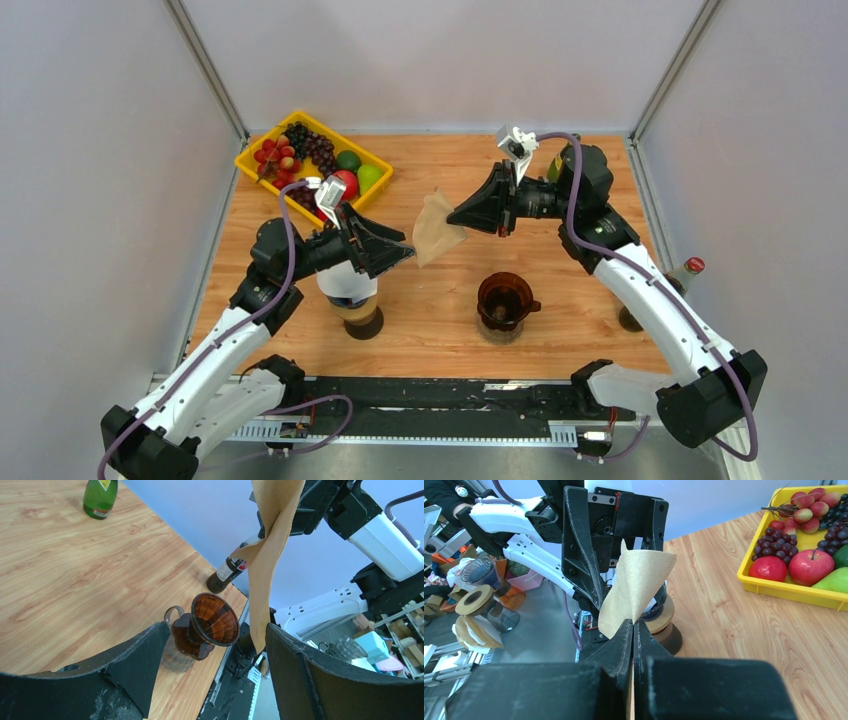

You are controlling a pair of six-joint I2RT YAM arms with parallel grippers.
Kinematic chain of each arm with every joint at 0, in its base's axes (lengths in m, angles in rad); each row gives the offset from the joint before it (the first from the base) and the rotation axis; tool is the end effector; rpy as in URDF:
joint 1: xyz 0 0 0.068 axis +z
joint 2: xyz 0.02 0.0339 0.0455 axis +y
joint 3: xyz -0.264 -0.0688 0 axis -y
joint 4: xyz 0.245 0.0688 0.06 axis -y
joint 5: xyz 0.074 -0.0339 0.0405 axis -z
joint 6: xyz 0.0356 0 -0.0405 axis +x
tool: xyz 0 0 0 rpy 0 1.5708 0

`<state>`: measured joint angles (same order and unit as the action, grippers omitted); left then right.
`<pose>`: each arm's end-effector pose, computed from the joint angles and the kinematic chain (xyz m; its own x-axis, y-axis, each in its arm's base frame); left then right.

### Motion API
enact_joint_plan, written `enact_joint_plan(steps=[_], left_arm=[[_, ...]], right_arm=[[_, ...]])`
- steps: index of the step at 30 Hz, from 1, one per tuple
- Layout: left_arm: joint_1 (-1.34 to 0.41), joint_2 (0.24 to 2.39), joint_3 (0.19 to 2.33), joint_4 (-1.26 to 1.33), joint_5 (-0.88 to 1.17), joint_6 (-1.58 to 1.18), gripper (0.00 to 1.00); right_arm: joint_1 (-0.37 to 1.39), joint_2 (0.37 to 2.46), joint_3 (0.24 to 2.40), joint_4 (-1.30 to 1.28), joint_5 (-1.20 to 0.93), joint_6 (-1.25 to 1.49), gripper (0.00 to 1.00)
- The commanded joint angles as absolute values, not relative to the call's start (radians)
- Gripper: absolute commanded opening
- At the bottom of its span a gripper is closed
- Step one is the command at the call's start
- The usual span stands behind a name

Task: Place the coffee filter in the dripper

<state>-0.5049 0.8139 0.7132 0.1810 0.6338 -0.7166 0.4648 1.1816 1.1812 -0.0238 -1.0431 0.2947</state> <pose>0.1569 -0.1108 0.3487 -0.5424 -0.3049 -0.7828 0.7296 0.2910 -0.6189 0.2157 0.1426 0.4154 -0.3105 0.0079 -0.9505 -0.9485 0.0634 0.3104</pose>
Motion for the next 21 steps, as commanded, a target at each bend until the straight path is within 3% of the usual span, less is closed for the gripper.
enact_joint_plan(steps=[1, 10, 21], left_arm=[[-0.518, 0.822, 0.746, 0.247, 0.641, -0.721, 0.81], [-0.535, 0.843, 0.752, 0.273, 0.650, -0.729, 0.76], [-0.537, 0.830, 0.752, 0.258, 0.639, -0.714, 0.49]], right_arm=[[0.479, 1.184, 1.212, 0.037, -1.072, 0.318, 0.00], [0.493, 1.179, 1.213, 0.047, -1.075, 0.326, 0.00], [0.499, 1.180, 1.212, 0.051, -1.118, 0.339, 0.00]])
